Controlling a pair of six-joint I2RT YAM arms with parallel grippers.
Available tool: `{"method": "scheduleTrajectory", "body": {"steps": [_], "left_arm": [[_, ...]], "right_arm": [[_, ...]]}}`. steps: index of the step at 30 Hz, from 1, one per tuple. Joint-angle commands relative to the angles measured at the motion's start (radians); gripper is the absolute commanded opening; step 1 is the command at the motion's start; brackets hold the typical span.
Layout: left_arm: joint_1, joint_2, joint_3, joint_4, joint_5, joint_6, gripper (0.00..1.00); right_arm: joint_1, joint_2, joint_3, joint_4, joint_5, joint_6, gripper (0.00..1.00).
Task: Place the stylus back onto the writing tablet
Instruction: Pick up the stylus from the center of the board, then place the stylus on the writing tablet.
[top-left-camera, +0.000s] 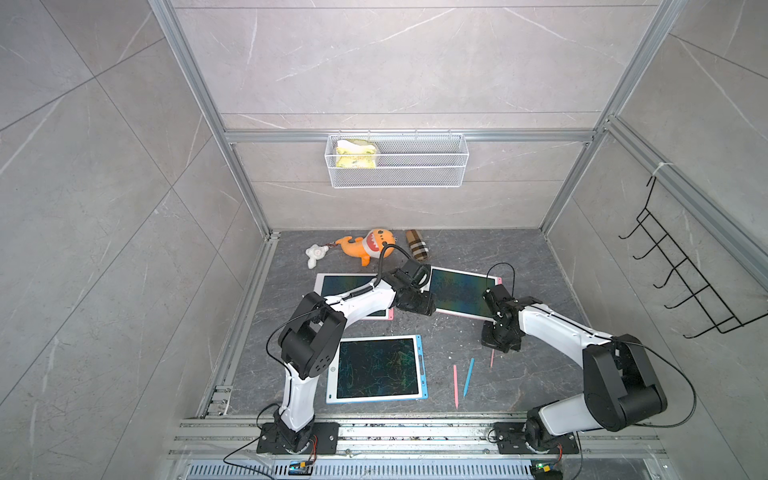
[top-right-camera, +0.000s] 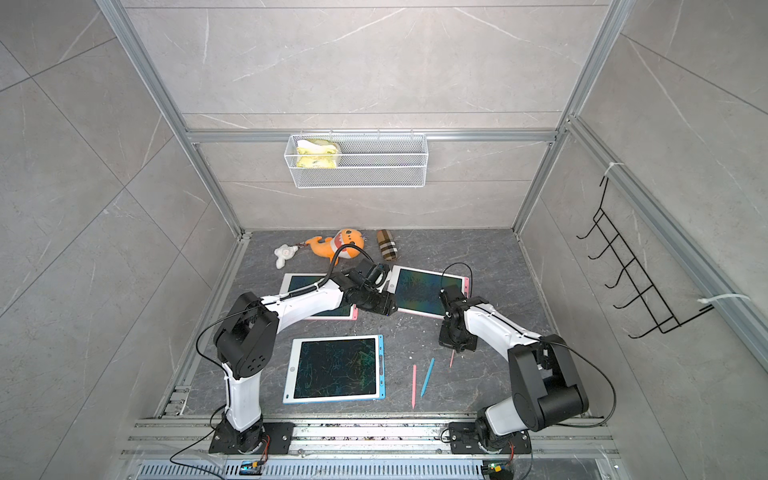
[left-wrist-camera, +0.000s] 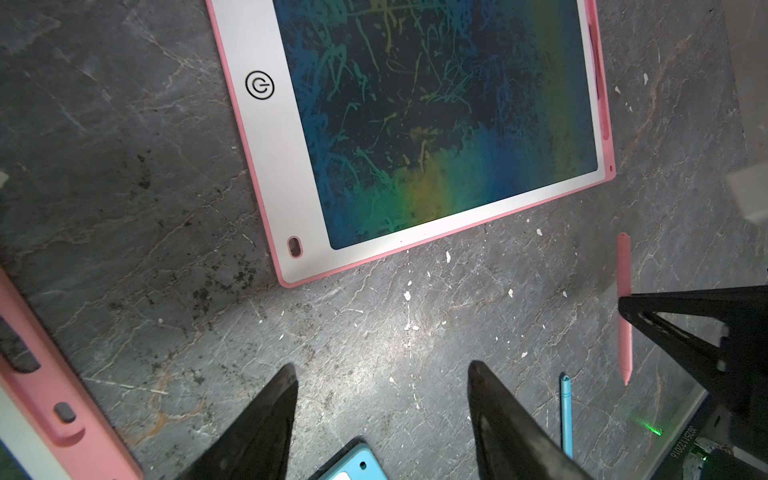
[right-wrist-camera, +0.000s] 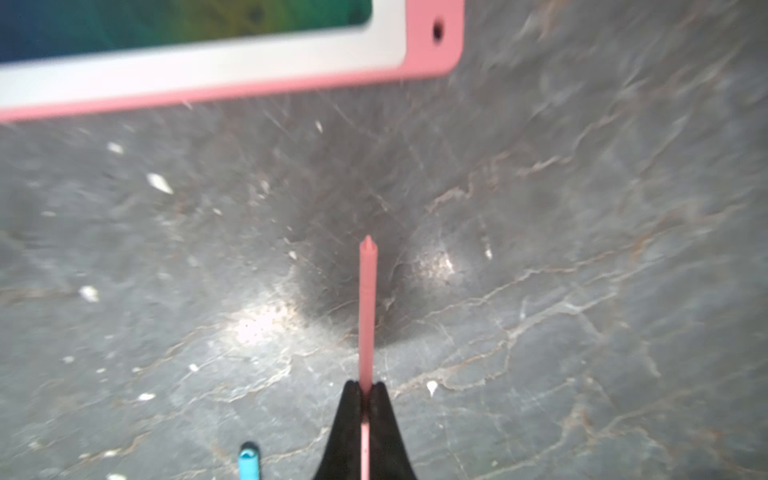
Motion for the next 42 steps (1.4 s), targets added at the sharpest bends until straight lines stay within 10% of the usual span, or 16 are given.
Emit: {"method": "scheduleTrajectory", "body": {"steps": [1, 16, 42], "left_arm": [[0.008, 0.008, 0.043, -0.016, -0.007, -0.014, 0.66], [0.052, 0.095, 0.146, -0.070, -0.025, -0.088, 0.51], [0.087, 0.301, 0.367, -0.151, -0.032, -0.073, 0.15]], "right_arm": [[-0.005, -0.048, 0.071, -0.058, 0.035, -0.040, 0.00], [-0.117, 0.088, 0.332, 0.036, 0.005, -0.392, 0.00], [-0.346, 0.341, 0.404, 0.233, -0.192, -0.466, 0.00]]}}
